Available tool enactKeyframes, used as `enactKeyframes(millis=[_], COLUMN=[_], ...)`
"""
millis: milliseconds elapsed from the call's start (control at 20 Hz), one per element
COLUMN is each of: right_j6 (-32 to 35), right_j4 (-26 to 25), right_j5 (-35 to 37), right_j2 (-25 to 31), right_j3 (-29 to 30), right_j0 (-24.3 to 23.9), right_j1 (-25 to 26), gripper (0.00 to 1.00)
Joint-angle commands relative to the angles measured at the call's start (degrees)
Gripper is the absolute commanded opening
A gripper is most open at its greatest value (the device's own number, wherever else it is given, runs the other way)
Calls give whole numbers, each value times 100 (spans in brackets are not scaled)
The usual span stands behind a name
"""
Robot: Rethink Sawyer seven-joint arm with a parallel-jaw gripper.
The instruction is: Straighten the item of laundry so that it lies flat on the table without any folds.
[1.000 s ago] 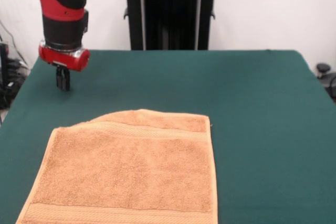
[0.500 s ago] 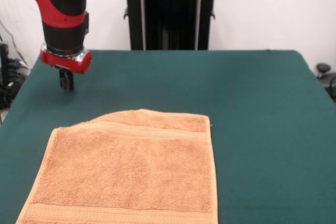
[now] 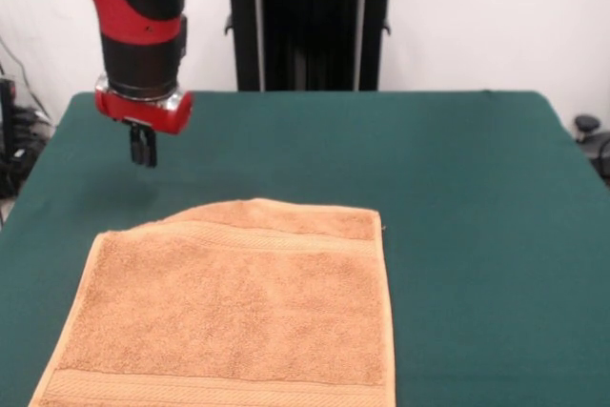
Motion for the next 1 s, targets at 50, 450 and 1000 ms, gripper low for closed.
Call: enactKeyframes(millis=[50, 450, 1000], right_j6=[1355, 1805, 2029], right_j4=[554, 1031, 1701], right_j5=[278, 169, -585], right_j2=[146, -320, -558], right_j3=[392, 423, 464], right_j0=[713, 1477, 2016], right_j1=[-30, 14, 451], gripper=[0, 0, 0])
